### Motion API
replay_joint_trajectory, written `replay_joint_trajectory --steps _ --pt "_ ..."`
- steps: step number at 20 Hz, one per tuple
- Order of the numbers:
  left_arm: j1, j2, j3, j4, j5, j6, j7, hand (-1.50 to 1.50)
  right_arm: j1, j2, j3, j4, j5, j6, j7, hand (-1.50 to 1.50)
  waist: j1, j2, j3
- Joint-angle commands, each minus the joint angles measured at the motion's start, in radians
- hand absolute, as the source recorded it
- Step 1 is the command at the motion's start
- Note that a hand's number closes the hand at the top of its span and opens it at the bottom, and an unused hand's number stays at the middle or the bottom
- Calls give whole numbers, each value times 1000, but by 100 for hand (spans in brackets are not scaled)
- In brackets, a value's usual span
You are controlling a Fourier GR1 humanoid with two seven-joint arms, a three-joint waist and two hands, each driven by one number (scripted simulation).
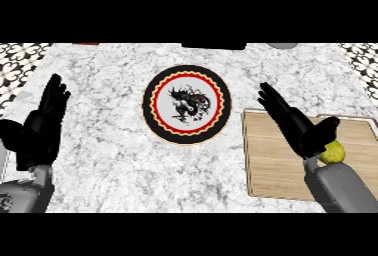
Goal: Pick the pear from the tray and place it in the plate
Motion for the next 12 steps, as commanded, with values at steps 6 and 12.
replay_joint_trajectory --steps 6,12 --pt "-115 73 -16 -64 27 -160 -58 0 -237 32 -314 39 -247 16 -77 150 -18 56 40" --pt "-92 79 17 -29 105 -237 -73 0 -105 21 -202 141 88 -361 85 -150 -36 50 37"
